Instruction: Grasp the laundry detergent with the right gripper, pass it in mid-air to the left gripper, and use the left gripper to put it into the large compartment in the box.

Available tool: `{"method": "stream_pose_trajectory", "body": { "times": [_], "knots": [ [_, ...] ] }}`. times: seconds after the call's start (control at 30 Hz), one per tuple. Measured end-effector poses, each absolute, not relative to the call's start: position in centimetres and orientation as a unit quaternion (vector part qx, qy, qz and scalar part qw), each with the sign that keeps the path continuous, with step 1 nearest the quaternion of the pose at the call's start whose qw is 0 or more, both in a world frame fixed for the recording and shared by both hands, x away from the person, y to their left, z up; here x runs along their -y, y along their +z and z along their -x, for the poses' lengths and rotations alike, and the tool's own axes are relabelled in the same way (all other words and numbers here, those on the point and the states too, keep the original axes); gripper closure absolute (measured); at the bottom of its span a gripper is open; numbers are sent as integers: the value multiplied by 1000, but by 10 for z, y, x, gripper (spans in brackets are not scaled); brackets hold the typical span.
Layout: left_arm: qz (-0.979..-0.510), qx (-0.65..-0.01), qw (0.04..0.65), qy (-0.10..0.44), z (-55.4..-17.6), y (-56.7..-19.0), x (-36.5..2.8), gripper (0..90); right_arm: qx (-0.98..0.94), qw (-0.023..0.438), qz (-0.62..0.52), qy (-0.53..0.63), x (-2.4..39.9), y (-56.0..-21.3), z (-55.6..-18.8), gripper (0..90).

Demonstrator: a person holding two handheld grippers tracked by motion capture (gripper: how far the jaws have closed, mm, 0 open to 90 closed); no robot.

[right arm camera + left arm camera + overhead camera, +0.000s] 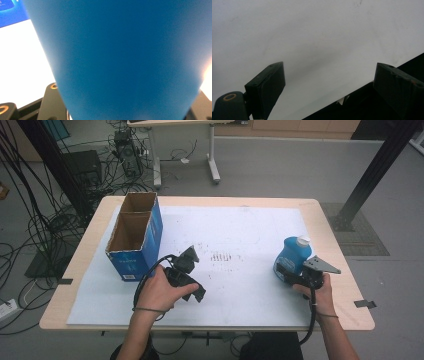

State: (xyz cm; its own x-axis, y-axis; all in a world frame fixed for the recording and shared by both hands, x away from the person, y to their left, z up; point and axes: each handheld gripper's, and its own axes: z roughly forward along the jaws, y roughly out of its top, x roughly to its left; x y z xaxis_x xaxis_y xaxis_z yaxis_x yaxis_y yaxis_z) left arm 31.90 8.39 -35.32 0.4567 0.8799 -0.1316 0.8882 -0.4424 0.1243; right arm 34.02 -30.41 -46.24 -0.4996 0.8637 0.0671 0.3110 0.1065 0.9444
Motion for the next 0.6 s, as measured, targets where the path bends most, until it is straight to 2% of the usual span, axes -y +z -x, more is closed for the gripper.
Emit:
{"method": "stream_pose_trajectory", "body": {
  "times": [0.6],
  "knots": [
    [-849,-521,88,-25,-318,-353,-84,109,-694,269,-422,517,304,-462,-340,403]
  ]
}}
